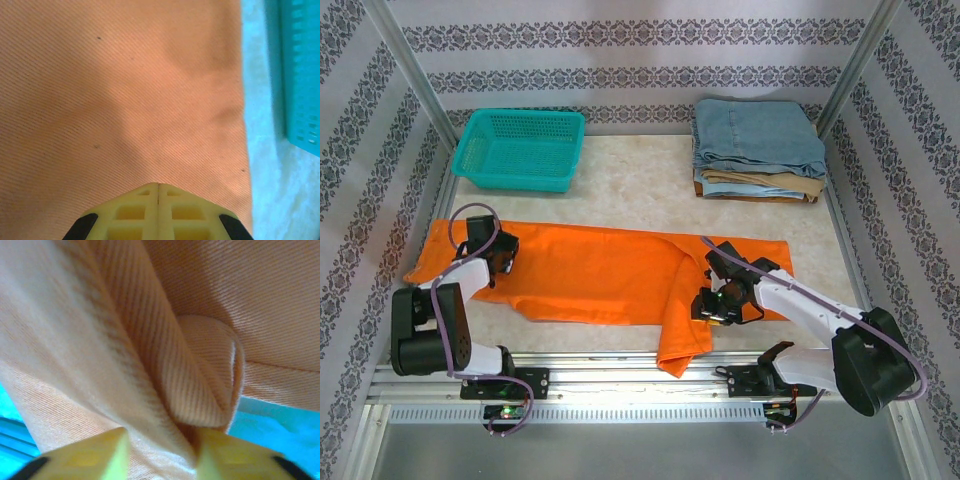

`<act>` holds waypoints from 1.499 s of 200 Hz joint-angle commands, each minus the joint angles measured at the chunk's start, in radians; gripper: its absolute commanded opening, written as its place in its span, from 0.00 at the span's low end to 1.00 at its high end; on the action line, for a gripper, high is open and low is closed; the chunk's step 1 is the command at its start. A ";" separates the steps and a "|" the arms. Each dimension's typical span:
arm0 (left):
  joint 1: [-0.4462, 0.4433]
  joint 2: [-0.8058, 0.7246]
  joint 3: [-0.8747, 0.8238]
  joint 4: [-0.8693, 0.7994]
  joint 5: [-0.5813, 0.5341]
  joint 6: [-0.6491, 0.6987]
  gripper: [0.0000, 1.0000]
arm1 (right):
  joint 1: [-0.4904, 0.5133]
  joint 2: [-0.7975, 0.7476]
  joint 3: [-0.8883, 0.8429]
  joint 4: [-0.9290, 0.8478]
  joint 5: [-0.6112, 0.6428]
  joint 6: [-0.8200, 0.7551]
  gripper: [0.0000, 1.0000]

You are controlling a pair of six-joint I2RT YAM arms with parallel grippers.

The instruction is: Fold and stack the trousers

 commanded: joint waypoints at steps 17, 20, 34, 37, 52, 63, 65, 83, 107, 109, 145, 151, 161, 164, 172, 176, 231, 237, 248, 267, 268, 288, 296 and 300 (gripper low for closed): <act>0.007 -0.074 -0.006 -0.069 0.024 -0.011 0.00 | 0.015 -0.082 0.029 -0.084 0.053 0.004 0.04; 0.008 -0.077 -0.005 -0.072 0.022 -0.010 0.00 | 0.015 -0.092 0.034 -0.096 0.064 0.005 0.02; 0.007 -0.092 -0.002 -0.082 0.020 -0.008 0.00 | 0.015 -0.130 0.055 -0.141 0.104 0.008 0.00; 0.007 -0.094 -0.002 -0.084 0.021 -0.008 0.00 | 0.015 -0.134 0.061 -0.150 0.113 0.010 0.00; 0.007 -0.102 -0.002 -0.085 0.026 -0.009 0.00 | 0.015 -0.152 0.109 -0.211 0.169 0.010 0.00; 0.007 -0.106 -0.004 -0.083 0.032 -0.012 0.00 | 0.015 -0.147 0.162 -0.270 0.239 -0.005 0.00; 0.007 -0.106 -0.004 -0.083 0.032 -0.012 0.00 | 0.015 -0.144 0.173 -0.282 0.255 -0.008 0.00; 0.005 -0.113 -0.013 -0.071 0.036 -0.015 0.00 | -0.011 -0.105 0.279 -0.374 0.400 -0.038 0.00; -0.018 -0.118 -0.034 -0.036 0.031 -0.048 0.00 | -0.049 -0.066 0.409 -0.401 0.515 -0.017 0.00; -0.020 -0.118 -0.031 -0.034 0.032 -0.049 0.00 | -0.053 -0.064 0.419 -0.399 0.521 -0.023 0.00; -0.036 -0.111 0.036 -0.085 0.049 -0.019 0.00 | -0.255 0.043 0.537 -0.417 0.636 -0.161 0.00; -0.039 -0.113 0.040 -0.085 0.050 -0.015 0.00 | -0.273 0.066 0.550 -0.414 0.650 -0.173 0.00; -0.044 -0.113 0.048 -0.091 0.045 -0.008 0.00 | -0.300 0.103 0.563 -0.389 0.654 -0.195 0.00; -0.046 -0.113 0.052 -0.093 0.043 -0.005 0.00 | -0.309 0.116 0.566 -0.382 0.652 -0.203 0.00; -0.046 -0.107 0.058 -0.094 0.048 0.000 0.00 | -0.329 0.154 0.576 -0.356 0.653 -0.218 0.00; -0.048 -0.103 0.059 -0.092 0.050 0.002 0.00 | -0.339 0.175 0.582 -0.345 0.646 -0.225 0.00; -0.060 -0.038 0.049 -0.038 0.079 -0.002 0.00 | -0.366 0.532 0.796 -0.292 0.583 -0.288 0.00; -0.061 -0.030 0.045 -0.031 0.081 -0.005 0.00 | -0.364 0.560 0.824 -0.292 0.575 -0.292 0.00; -0.063 -0.019 0.044 -0.023 0.086 -0.005 0.00 | -0.357 0.610 0.871 -0.300 0.576 -0.301 0.00; -0.066 -0.010 0.042 -0.017 0.087 -0.003 0.00 | -0.344 0.685 0.948 -0.348 0.614 -0.321 0.02; -0.066 -0.010 0.042 -0.017 0.087 -0.003 0.00 | -0.343 0.688 0.951 -0.349 0.616 -0.321 0.04; -0.068 -0.009 0.047 -0.015 0.097 -0.001 0.00 | -0.342 0.702 0.966 -0.360 0.639 -0.317 0.37; -0.068 -0.011 0.050 -0.014 0.107 0.002 0.00 | -0.341 0.689 0.956 -0.358 0.632 -0.313 0.42; -0.072 -0.011 0.051 -0.016 0.111 0.004 0.00 | -0.341 0.676 0.948 -0.355 0.625 -0.311 0.43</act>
